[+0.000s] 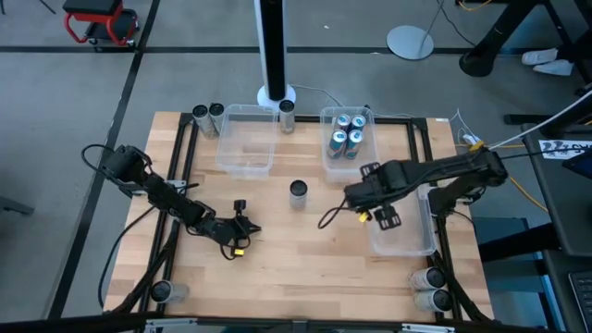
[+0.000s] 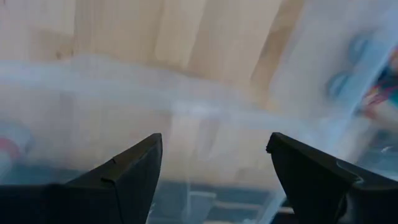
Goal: Sort soda cans
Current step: Adjust the bottom right transparent bin
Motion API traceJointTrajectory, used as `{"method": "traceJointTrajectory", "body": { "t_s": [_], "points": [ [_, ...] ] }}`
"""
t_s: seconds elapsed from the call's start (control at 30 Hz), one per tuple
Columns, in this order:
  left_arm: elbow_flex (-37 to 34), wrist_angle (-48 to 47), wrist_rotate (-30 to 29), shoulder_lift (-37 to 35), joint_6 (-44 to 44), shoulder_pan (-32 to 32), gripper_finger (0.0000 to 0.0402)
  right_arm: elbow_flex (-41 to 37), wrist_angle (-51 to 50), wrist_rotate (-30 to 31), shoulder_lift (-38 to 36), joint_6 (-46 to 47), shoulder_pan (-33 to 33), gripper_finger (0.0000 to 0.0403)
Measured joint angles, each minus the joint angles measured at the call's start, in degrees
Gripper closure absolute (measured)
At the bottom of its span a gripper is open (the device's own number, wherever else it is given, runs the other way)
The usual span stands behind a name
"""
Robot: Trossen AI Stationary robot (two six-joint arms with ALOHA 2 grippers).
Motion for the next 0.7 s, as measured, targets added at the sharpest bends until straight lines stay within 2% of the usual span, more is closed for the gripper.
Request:
{"method": "traceJointTrajectory", "body": {
  "t_s": [0.2,0.37,0.5,0.7],
  "points": [
    [0.0,0.0,0.0,0.0,-1.2,0.0,0.0394,-8.0,0.7,-2.5,-0.8,0.9,0.1,0.0107],
    [0.0,0.0,0.0,0.0,-1.3,0.0,0.0394,-13.1,5.9,-4.4,-0.7,1.0,0.0,0.0107],
    [0.0,0.0,0.0,0.0,-1.3,0.0,0.0394,-14.7,12.1,-5.8,-0.7,0.9,0.1,0.0107],
    [0.0,0.1,0.0,0.0,-1.4,0.0,0.0394,-14.7,16.8,-4.4,-0.7,0.8,0.1,0.0107]
  ]
}}
